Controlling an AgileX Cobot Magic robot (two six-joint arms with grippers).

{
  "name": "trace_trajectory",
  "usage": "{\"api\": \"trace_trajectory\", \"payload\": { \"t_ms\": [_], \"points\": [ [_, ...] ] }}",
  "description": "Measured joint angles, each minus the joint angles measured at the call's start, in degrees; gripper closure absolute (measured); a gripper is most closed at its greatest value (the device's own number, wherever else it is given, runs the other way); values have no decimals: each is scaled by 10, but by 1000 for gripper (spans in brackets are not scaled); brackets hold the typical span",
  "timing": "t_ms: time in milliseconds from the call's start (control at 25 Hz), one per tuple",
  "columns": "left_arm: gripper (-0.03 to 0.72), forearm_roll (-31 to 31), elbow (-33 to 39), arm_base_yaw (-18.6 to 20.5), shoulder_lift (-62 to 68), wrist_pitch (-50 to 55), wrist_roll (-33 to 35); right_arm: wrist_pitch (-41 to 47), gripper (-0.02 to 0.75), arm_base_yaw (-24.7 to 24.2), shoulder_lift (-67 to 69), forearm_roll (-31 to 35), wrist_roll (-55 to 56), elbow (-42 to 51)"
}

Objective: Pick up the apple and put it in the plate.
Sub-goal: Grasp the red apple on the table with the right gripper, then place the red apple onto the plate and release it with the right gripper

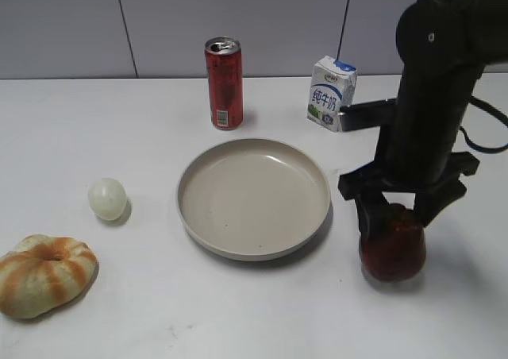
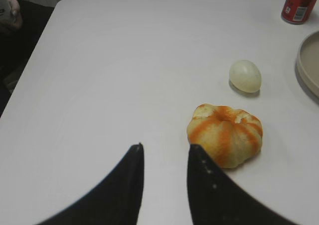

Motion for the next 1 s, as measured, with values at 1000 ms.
{"api": "trace_trajectory", "payload": {
  "t_ms": [1000],
  "points": [
    [452,0,0,0,0,0,0,103,174,115,224,-14,-16,-429]
  ]
}}
